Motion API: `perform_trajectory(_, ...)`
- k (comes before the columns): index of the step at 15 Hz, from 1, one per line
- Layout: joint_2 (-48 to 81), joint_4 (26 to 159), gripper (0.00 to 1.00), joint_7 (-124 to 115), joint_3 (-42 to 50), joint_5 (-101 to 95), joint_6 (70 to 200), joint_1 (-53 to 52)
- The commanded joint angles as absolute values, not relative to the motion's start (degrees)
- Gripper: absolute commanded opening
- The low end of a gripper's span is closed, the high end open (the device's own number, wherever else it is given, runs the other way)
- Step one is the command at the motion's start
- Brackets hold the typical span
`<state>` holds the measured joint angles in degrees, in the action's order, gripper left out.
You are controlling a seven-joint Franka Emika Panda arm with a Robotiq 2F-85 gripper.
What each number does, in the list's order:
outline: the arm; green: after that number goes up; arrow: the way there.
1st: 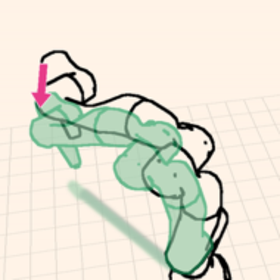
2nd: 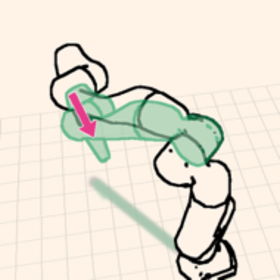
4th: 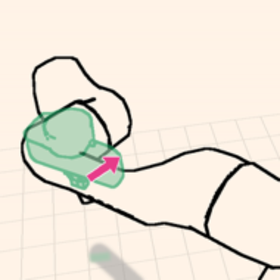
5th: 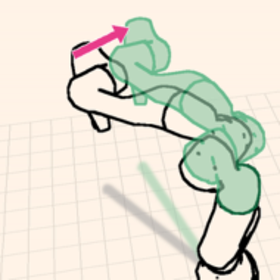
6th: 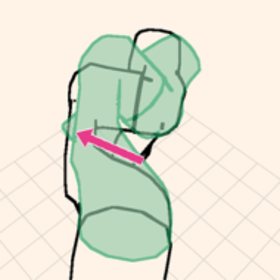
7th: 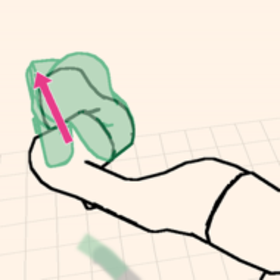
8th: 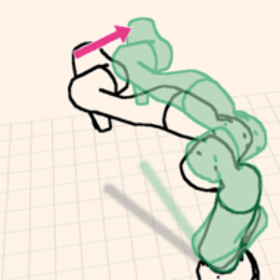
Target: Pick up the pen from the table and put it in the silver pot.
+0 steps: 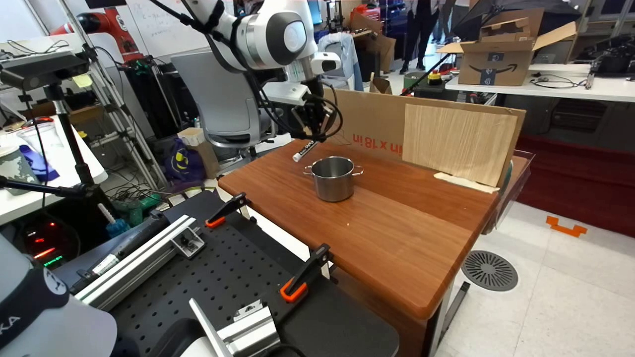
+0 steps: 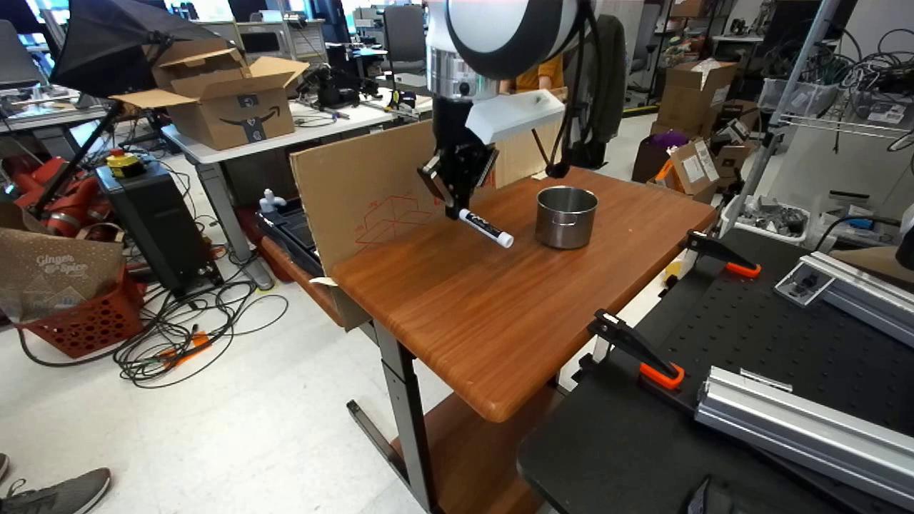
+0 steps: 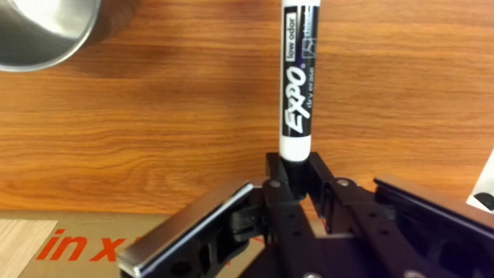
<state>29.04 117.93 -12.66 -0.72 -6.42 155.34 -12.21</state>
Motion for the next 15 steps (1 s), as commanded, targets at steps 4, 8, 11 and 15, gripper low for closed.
perform_trajectory(4,19.17,129.36,0.05,-22.36,7.32,-11.93,169.44,-17.53)
perform_trajectory(8,17.72,134.09,0.05,-34.57,21.71,-21.82,180.16,-27.67)
perform_trajectory(11,18.94,134.9,0.05,-41.53,35.2,-27.31,184.87,-37.29)
perform_trajectory(15,21.3,136.91,0.05,-44.28,49.46,-26.37,187.84,-50.24)
